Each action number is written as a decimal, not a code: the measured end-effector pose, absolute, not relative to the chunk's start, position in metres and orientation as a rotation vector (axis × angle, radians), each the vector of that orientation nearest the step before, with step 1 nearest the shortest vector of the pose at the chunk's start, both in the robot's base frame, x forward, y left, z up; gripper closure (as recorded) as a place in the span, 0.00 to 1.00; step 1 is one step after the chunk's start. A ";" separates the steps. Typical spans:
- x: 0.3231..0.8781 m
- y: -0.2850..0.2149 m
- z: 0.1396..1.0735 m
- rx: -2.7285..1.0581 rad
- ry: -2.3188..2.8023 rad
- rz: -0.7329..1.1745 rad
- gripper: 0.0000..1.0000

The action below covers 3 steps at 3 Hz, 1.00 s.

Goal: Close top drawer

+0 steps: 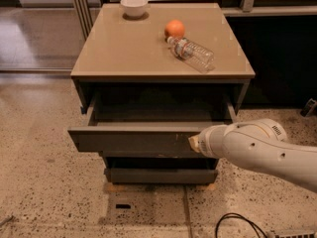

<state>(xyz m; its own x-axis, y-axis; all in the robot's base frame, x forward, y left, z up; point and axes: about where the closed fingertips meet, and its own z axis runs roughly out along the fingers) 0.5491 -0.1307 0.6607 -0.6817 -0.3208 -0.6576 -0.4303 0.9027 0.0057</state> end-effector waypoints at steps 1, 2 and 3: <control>0.568 -0.141 0.663 -0.489 2.372 0.176 1.00; 0.573 -0.152 0.664 -0.432 2.383 0.161 1.00; 0.573 -0.152 0.664 -0.432 2.383 0.161 1.00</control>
Offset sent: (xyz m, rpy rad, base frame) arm 0.0921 0.0056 -0.0255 -0.0545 -0.0639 -0.2230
